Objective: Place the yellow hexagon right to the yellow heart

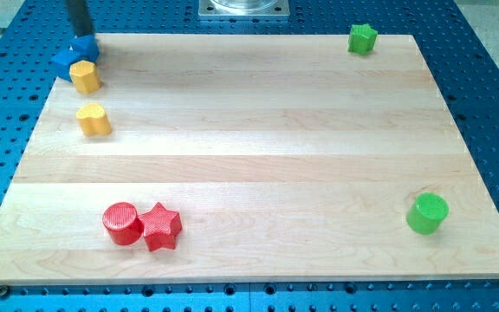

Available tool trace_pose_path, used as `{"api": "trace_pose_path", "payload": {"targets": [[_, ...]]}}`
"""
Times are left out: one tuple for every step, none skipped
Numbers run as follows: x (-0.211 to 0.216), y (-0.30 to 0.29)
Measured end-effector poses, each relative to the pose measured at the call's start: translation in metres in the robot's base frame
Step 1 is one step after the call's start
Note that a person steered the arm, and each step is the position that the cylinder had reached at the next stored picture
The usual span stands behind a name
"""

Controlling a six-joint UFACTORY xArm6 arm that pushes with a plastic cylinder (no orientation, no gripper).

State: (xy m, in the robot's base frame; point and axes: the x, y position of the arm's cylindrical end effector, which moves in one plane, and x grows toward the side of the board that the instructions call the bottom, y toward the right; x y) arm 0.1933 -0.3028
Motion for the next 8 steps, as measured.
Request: {"api": "trace_pose_path", "payload": {"targets": [[0.005, -0.002], [0.005, -0.002], [0.034, -0.002], [0.102, -0.002], [0.117, -0.002], [0.124, -0.002], [0.118, 0.015], [0.114, 0.041]]}}
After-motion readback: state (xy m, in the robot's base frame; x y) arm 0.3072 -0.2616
